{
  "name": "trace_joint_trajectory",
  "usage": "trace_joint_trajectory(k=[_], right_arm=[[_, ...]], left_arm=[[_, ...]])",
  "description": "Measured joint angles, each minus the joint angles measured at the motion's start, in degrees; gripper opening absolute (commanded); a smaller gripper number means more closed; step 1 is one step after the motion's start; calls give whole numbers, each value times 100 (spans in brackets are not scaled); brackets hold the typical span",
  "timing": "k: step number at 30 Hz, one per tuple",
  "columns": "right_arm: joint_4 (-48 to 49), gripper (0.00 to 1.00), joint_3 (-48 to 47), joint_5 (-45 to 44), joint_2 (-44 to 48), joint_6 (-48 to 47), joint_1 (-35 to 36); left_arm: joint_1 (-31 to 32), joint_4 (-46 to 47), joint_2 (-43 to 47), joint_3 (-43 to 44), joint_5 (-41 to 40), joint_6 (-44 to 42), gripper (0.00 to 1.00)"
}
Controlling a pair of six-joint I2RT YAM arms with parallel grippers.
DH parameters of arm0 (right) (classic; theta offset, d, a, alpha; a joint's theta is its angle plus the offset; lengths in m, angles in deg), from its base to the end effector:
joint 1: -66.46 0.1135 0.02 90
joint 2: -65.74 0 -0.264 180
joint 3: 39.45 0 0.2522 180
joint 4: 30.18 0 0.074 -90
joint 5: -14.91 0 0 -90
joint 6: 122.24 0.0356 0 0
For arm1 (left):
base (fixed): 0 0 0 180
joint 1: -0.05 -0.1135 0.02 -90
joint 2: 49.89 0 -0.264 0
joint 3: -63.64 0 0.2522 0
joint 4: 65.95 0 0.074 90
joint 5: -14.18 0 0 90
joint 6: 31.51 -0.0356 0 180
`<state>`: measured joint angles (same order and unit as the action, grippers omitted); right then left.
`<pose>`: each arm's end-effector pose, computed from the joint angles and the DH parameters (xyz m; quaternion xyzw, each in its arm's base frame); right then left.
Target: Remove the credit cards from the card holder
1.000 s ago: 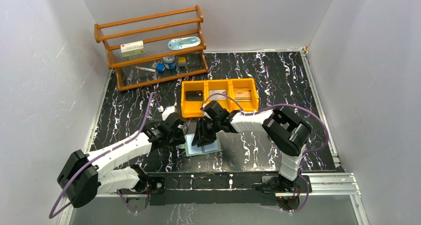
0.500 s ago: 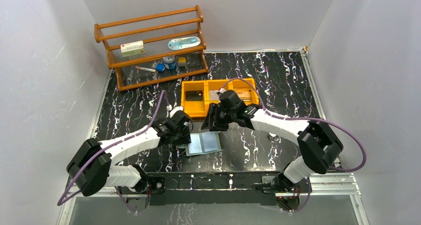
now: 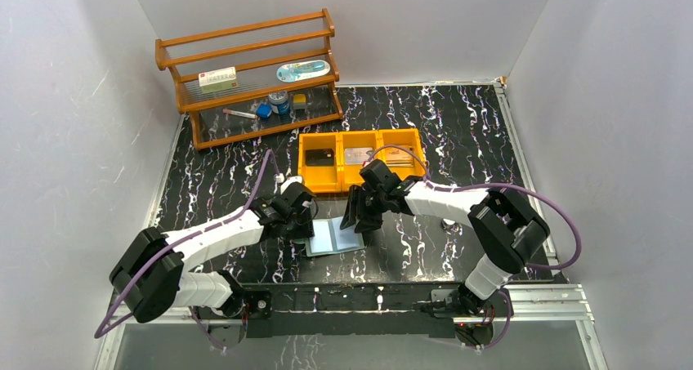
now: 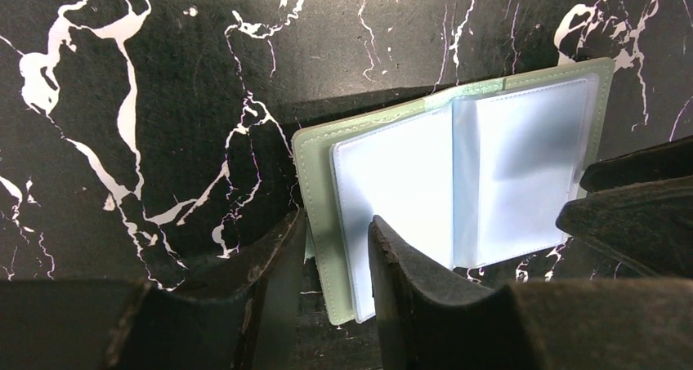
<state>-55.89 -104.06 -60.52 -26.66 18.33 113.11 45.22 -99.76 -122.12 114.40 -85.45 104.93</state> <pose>0.2122 0.2379 0.1725 -0.0075 0.9428 0.3127 0.1150 0.1708 -0.1634 0.1829 -0.0356 0.9507 -0.1573 0.2647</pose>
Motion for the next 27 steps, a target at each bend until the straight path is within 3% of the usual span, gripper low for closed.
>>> trace_joint_trajectory(k=[11,20,27], right_arm=[[162,47,2,273,-120,-4,2],[437,50,-42,695,-175,-17,72],[903,53,-358,1279,-839,55,291]], left_arm=[[0,61,-131,-9,157,-44,26],[0,146,-162,-9,262,-44,26],[0,166,-160,-9,260,-37,26]])
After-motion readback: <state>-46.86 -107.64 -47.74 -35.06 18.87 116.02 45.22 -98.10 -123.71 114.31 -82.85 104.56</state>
